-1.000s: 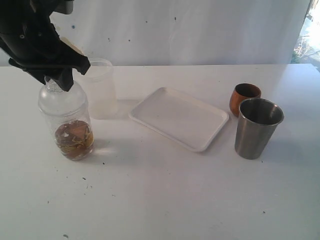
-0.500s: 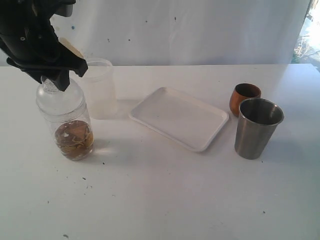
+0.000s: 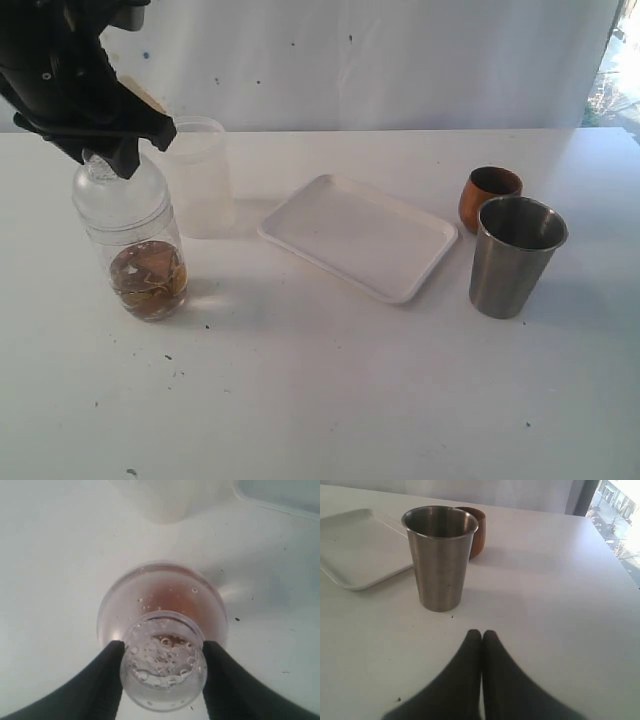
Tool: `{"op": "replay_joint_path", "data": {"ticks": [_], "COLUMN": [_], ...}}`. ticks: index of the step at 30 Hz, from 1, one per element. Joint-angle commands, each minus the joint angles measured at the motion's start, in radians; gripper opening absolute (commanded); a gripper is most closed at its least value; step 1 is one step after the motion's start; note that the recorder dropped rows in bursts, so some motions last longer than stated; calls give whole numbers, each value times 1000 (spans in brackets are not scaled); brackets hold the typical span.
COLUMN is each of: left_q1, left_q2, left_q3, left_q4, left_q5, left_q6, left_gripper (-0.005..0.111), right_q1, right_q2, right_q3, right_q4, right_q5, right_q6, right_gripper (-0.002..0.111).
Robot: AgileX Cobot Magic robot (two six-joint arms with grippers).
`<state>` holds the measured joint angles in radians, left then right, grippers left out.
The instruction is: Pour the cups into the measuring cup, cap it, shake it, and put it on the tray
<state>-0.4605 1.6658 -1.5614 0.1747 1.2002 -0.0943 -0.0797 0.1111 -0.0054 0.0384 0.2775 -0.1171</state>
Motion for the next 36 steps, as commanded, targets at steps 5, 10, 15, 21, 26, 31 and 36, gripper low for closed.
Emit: {"op": "replay_joint_path", "data": {"ticks": [5,10,15,21,26,31,36], "left_q1": [1,1,1,1,1,1,-1], "left_q2": [0,0,0,0,-22,-78,-116], "left_q3": [-5,-5,-5,-5,-21,-46,-31], "left_q4": [12,18,29,30,36,36,5], "left_q5": [-18,-22,-42,-74,-87,-103,-42], "left_q6": [-9,-10,-20,-24,-22,-3,108], "left_gripper": [29,49,53,53,52,37,0], "right_q1": [-5,-5,-5,-5,-5,-5,-5], "right_q2": [-4,-4,-4,-4,-4,-4,-4], "right_q3": [5,5,5,5,5,5,5], "right_q4": [-6,-6,-6,-6,-6,-6,-6], "right_q5": [-10,-10,-10,-10,-10,-10,-10], "right_q6": [3,3,3,3,3,3,3], "right_gripper": [0,0,0,0,0,0,0]}}
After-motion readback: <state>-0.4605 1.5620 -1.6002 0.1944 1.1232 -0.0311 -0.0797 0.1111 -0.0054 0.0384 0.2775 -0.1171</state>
